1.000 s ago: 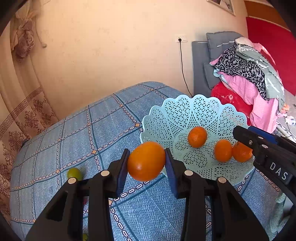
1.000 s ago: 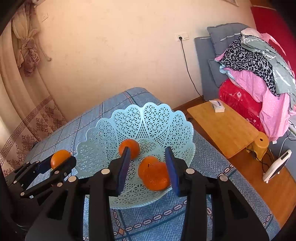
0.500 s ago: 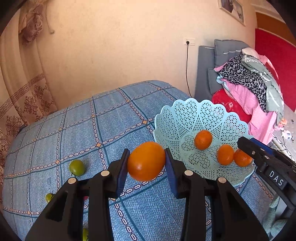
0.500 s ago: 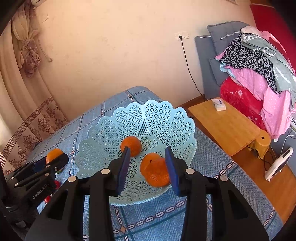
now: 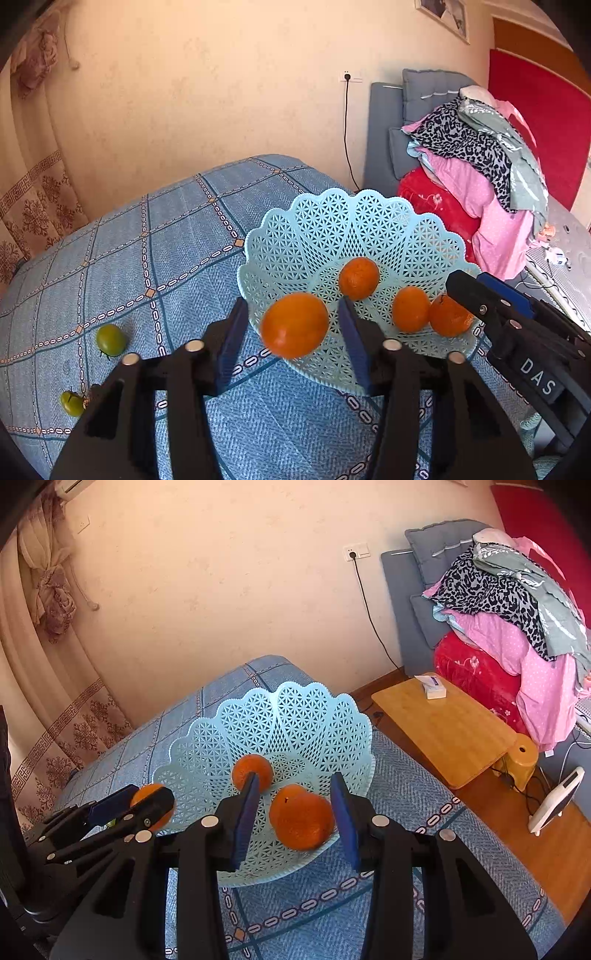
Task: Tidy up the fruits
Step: 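Lower the oval orange into the basket and open the left tool, then move both open tools back toward the tomatoes on the bed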
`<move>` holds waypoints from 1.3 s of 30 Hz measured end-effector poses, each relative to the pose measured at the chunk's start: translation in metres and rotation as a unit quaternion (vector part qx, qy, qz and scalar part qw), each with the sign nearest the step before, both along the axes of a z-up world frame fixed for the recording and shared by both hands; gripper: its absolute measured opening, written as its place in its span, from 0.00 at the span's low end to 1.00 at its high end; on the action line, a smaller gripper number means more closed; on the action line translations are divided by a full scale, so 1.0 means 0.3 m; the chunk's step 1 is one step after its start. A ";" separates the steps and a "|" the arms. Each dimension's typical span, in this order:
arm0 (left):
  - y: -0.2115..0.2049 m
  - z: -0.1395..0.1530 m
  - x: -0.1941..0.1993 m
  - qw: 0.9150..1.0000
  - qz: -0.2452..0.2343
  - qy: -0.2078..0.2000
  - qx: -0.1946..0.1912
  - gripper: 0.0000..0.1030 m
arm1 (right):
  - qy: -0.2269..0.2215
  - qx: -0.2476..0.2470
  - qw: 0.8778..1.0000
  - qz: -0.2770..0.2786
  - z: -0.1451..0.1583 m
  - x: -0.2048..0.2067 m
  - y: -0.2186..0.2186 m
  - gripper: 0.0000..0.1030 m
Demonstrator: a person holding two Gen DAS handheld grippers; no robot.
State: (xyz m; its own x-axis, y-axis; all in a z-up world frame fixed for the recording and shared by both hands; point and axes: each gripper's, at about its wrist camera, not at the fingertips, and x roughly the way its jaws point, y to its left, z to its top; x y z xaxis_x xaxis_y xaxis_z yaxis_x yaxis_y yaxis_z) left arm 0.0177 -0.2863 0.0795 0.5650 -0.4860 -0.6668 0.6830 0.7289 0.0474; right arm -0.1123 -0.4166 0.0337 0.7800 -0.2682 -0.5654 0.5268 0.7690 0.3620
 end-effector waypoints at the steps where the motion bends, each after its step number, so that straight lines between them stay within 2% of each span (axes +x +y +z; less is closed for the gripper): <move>1: 0.006 0.004 -0.001 1.000 0.003 -0.004 -0.003 0.68 | -0.001 -0.004 1.000 -0.004 0.003 -0.005 0.000 0.60; 9: 0.058 0.038 0.013 1.000 0.016 -0.004 -0.019 0.70 | 0.002 -0.008 1.000 0.002 0.014 0.000 0.028 0.61; 11: 0.073 0.046 0.015 1.000 0.021 -0.005 -0.021 0.77 | 0.004 -0.012 1.000 0.004 0.021 0.003 0.040 0.61; 15: 0.109 0.069 0.018 0.999 0.032 -0.007 -0.028 0.80 | 0.004 -0.026 1.000 0.005 0.042 0.004 0.063 0.67; 17: 0.134 0.081 0.021 0.999 0.040 -0.009 -0.033 0.86 | 0.007 -0.039 0.999 0.004 0.052 0.007 0.082 0.68; 24: 0.231 0.103 0.031 0.997 0.068 -0.012 -0.039 0.86 | 0.011 -0.063 0.998 0.017 0.077 0.025 0.151 0.77; 39: 0.464 0.108 0.050 0.991 0.123 -0.014 -0.041 0.88 | 0.021 -0.080 0.995 0.057 0.096 0.088 0.294 0.79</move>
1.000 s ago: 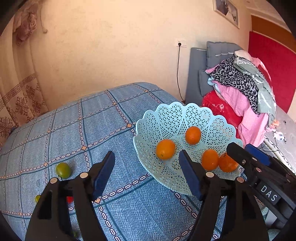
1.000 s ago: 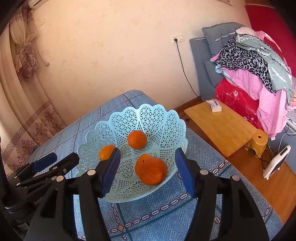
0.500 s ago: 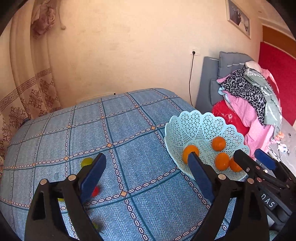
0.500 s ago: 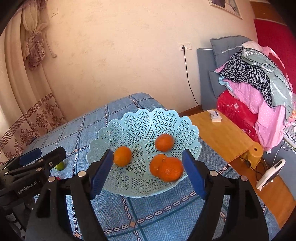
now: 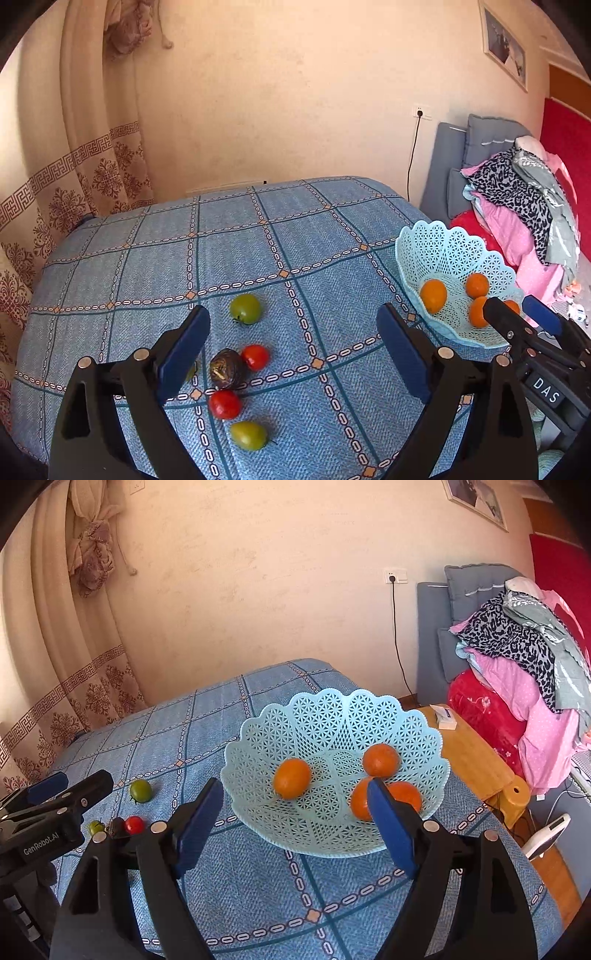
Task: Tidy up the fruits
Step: 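Move both open tools back toward the tomatoes on the bed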
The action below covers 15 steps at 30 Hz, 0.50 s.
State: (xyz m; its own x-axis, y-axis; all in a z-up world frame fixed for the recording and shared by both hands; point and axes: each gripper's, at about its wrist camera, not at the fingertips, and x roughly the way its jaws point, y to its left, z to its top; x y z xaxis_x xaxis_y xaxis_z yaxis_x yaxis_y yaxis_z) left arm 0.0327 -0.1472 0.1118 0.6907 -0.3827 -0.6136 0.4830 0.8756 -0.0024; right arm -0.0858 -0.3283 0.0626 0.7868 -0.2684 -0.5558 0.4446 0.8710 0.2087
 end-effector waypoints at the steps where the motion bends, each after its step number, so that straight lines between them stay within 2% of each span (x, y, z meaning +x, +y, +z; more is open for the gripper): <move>1: 0.015 -0.001 0.003 1.000 0.003 0.000 0.000 0.88 | 0.001 -0.001 1.000 0.003 0.000 0.006 0.009 0.79; 15: 0.211 -0.041 0.063 0.998 0.059 0.017 0.001 0.88 | 0.019 -0.010 0.999 0.043 -0.019 0.074 0.113 0.79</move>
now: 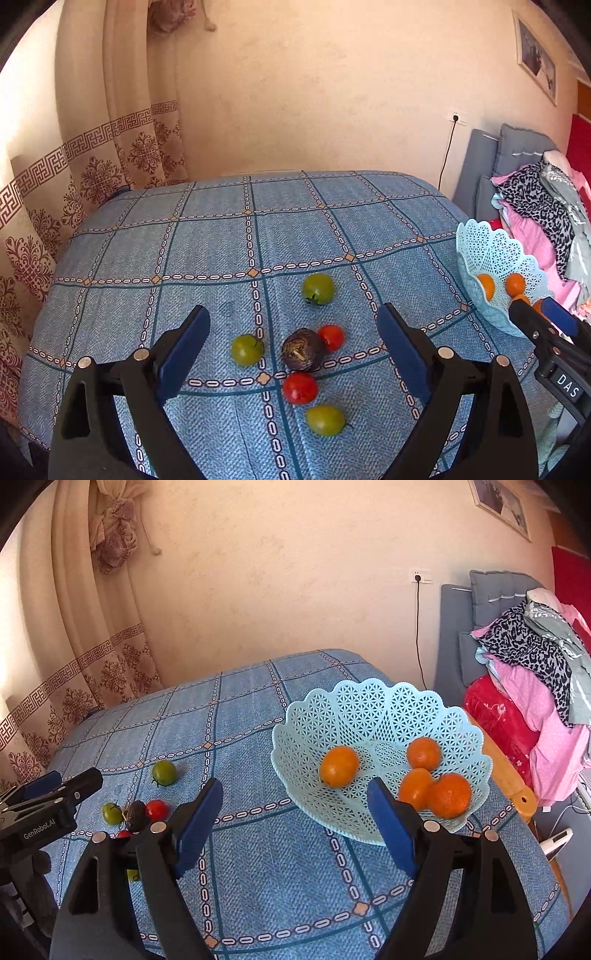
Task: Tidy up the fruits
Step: 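Move both open tools back toward the tomatoes on the bed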
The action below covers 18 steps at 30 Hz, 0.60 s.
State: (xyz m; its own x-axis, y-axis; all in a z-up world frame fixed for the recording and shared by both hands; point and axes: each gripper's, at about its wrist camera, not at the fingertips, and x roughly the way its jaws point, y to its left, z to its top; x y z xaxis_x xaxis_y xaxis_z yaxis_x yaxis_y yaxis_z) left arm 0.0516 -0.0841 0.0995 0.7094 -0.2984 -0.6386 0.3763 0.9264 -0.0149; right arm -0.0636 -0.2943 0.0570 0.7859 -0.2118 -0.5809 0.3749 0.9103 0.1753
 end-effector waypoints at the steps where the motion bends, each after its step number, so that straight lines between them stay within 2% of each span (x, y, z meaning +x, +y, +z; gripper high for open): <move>1: 0.013 -0.006 0.005 1.000 0.005 0.002 0.000 0.88 | 0.002 0.000 1.000 0.003 -0.004 0.004 0.006 0.79; 11: 0.107 -0.074 0.061 0.999 0.038 0.027 0.008 0.88 | 0.023 0.027 0.998 0.054 -0.066 0.043 0.067 0.79; 18: 0.149 -0.121 0.103 0.997 0.055 0.046 0.011 0.88 | 0.042 0.057 0.991 0.117 -0.123 0.061 0.164 0.79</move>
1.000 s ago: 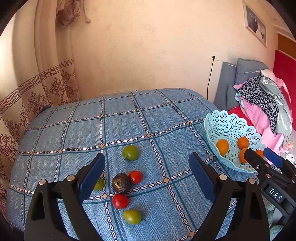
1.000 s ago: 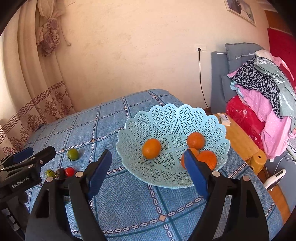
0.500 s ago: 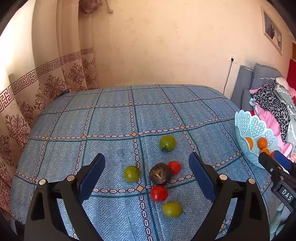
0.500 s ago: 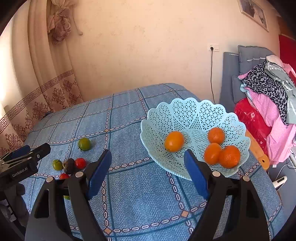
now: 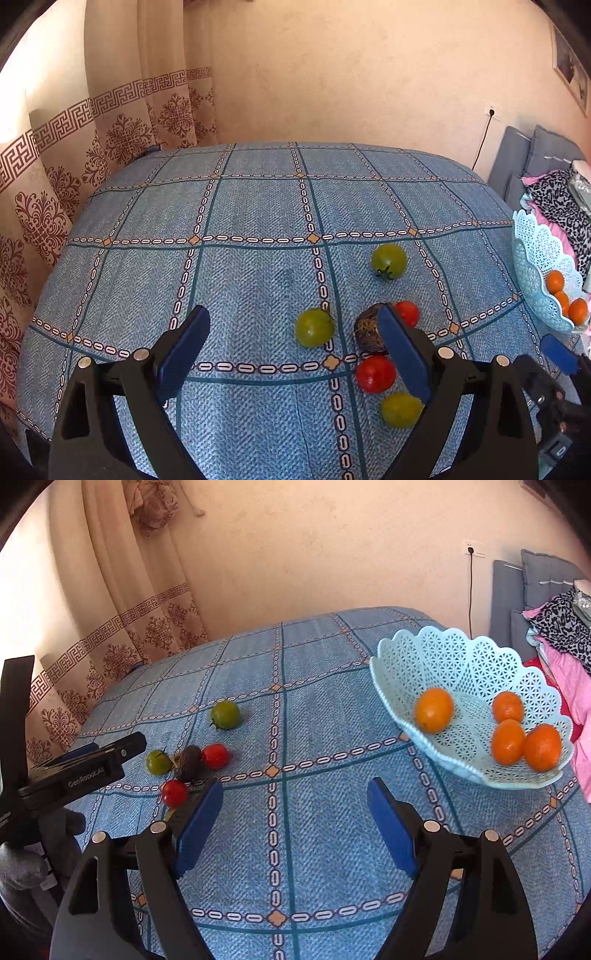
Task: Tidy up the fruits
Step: 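Move both open tools back toward the tomatoes on the bed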
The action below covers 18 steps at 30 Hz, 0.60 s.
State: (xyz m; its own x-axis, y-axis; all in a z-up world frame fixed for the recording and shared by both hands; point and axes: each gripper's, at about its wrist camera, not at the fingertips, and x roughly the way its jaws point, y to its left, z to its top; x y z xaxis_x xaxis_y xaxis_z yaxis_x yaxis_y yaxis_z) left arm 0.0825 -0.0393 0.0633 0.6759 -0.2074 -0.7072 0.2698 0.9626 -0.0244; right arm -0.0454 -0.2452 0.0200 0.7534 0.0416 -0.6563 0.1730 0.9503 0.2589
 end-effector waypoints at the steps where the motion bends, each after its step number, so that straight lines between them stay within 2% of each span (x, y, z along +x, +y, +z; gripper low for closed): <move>1: 0.010 -0.002 0.005 1.000 0.004 0.001 -0.001 0.88 | 0.003 0.002 1.000 0.010 -0.008 0.004 0.017 0.79; 11: 0.053 -0.002 0.003 1.000 0.012 0.000 -0.008 0.88 | 0.023 0.008 0.994 0.105 -0.066 0.053 0.195 0.78; 16: 0.071 -0.005 0.008 1.000 0.017 0.002 -0.010 0.88 | 0.042 0.010 0.991 0.130 -0.109 0.088 0.251 0.60; 18: 0.077 -0.008 0.011 1.000 0.019 0.003 -0.010 0.88 | 0.040 0.004 0.991 0.129 -0.113 0.095 0.262 0.57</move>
